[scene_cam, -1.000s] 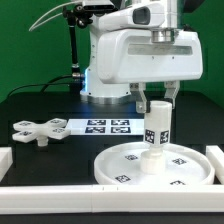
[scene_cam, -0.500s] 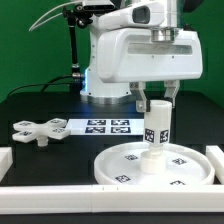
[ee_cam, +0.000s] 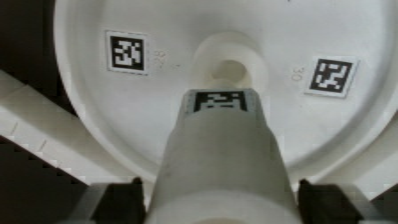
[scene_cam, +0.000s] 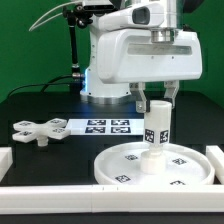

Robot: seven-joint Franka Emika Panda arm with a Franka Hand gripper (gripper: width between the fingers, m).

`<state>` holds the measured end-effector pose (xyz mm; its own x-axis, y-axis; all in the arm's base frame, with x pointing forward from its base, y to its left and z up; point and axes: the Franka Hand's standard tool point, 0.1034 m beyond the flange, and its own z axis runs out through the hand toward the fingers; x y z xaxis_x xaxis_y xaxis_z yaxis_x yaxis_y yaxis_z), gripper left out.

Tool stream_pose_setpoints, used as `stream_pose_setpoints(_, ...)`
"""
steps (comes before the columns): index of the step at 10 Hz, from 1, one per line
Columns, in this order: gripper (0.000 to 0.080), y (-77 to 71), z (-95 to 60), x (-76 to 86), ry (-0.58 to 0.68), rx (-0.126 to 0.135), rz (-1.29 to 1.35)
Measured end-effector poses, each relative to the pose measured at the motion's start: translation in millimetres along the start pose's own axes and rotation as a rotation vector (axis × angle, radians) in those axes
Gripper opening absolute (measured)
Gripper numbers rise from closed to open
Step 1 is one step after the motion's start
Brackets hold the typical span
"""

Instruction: Assemble round table

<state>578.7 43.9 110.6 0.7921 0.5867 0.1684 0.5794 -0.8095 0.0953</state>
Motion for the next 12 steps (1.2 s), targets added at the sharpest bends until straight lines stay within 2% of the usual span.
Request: stream_pose_setpoints(12, 0.0418, 0.5, -0.2, -1.7, -0.002, 0.001, 0.002)
